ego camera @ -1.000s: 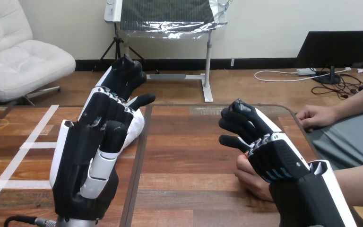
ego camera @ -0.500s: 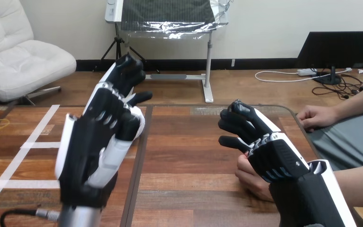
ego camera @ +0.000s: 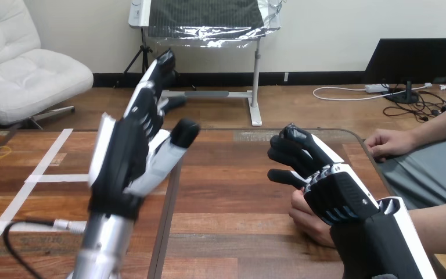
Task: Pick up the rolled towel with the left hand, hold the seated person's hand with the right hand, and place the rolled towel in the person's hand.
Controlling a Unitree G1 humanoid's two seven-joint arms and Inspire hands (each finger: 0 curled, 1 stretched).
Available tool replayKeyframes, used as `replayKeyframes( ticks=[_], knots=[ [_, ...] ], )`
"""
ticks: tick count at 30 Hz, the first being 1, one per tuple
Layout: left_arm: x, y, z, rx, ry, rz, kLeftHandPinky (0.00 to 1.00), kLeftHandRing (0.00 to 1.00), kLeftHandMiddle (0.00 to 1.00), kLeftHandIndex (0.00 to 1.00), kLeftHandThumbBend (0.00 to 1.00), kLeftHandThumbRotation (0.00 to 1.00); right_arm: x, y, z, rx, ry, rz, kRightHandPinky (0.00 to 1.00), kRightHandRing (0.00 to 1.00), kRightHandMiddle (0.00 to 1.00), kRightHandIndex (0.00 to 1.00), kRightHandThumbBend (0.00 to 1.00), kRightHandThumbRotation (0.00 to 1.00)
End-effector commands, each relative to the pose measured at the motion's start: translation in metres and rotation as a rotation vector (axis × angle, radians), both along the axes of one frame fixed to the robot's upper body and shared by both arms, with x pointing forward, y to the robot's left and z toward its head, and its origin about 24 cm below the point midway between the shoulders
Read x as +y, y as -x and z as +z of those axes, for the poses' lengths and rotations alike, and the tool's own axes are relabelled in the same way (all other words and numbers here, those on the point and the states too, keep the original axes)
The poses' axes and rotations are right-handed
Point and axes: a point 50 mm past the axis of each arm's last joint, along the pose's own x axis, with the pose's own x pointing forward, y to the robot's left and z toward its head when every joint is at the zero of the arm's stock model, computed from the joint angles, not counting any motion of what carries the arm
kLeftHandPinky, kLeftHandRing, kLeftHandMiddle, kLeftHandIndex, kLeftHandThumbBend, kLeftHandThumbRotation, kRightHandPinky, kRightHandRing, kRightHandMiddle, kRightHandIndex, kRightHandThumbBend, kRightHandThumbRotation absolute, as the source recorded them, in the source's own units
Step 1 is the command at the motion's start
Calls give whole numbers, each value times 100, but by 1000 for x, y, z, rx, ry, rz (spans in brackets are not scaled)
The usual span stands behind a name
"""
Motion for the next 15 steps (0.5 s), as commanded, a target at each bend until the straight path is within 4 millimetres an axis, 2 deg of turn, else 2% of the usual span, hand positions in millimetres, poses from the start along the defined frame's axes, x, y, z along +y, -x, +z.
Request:
replayKeyframes(
  ticks=[1, 6, 11, 15],
  knots=[
    [-3, -51, 25, -51, -115, 51, 91, 98, 98, 95, 76, 63, 0, -11, 11, -77, -41, 7, 80, 88, 89, 90, 97, 100],
    [-3, -67, 22, -8, -165, 81, 88, 98, 99, 97, 78, 59, 0, -12, 11, -80, -37, 5, 81, 88, 89, 90, 97, 100],
    [-2, -82, 19, 37, -204, 115, 87, 97, 99, 99, 84, 60, -1, -13, 12, -82, -34, 7, 80, 88, 89, 90, 97, 100],
    [-2, -92, 19, 56, -220, 131, 87, 96, 98, 100, 84, 58, -1, -13, 11, -83, -34, 6, 80, 88, 89, 90, 97, 100]
  ],
)
